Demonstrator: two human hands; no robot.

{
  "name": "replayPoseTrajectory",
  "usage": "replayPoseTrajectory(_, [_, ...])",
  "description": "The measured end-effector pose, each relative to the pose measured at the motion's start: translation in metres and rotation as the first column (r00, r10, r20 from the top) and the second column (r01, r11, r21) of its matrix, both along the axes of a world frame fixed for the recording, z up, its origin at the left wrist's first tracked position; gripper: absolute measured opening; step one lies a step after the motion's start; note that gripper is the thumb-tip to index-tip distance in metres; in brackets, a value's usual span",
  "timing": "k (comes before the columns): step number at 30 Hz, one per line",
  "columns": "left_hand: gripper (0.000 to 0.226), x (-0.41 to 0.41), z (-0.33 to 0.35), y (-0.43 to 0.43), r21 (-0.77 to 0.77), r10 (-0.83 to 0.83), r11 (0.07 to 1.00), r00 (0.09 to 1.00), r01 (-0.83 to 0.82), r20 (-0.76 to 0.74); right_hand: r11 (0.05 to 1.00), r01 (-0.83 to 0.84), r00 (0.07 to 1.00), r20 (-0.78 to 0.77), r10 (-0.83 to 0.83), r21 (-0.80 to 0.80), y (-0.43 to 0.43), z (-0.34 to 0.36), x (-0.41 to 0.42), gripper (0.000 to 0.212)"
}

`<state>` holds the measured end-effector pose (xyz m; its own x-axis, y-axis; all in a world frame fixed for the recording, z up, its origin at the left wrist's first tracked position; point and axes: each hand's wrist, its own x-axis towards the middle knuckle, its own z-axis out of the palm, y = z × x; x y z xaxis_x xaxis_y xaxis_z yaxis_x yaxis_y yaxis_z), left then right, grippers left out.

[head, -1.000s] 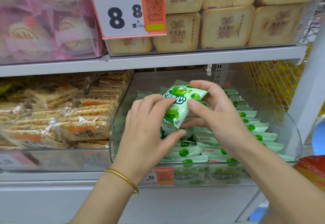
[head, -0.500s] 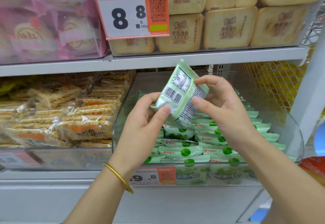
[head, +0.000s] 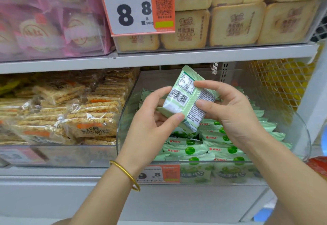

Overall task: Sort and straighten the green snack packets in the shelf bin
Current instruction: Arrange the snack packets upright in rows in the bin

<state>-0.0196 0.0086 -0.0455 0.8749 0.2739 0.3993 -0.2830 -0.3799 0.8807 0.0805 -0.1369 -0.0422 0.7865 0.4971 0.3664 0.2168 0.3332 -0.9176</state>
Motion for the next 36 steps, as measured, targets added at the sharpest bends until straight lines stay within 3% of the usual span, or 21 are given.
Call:
replayPoseTrajectory(16, [0.052, -0.001, 0.002, 0.0, 0.082, 0.081, 0.993, 0.997, -0.08, -0.009, 0.998, 0.048, 0.998, 0.032, -0.046, -0.033, 0.002, 0.001, -0.005, 0.038])
replayPoseTrajectory(22, [0.042, 0.004, -0.004, -0.005, -0.096, 0.151, 0.984, 0.989, -0.15, 0.004, 0.989, 0.126, 0.991, 0.042, -0.124, -0.077, 0.005, -0.004, -0.008, 0.036])
replayPoseTrajectory(25, [0.04, 0.006, -0.003, -0.005, -0.194, 0.244, 0.95, 0.97, -0.243, -0.017, 0.995, 0.057, 0.998, 0.002, -0.057, -0.083, 0.005, -0.002, -0.01, 0.023])
replayPoseTrajectory(29, [0.025, 0.009, -0.003, 0.004, -0.296, 0.317, 0.899, 0.946, -0.323, -0.07, 0.997, -0.055, 0.996, -0.079, 0.051, -0.057, -0.003, 0.002, -0.005, 0.048])
replayPoseTrajectory(32, [0.011, 0.011, -0.006, 0.011, -0.245, 0.287, 0.916, 0.946, -0.317, -0.15, 0.988, -0.012, 0.997, 0.069, 0.023, -0.156, -0.004, 0.003, -0.005, 0.054])
replayPoseTrajectory(36, [0.017, 0.012, -0.005, 0.011, -0.266, 0.165, 0.936, 0.957, -0.228, -0.239, 0.938, 0.202, 0.946, 0.303, -0.112, -0.282, -0.003, 0.004, -0.004, 0.029])
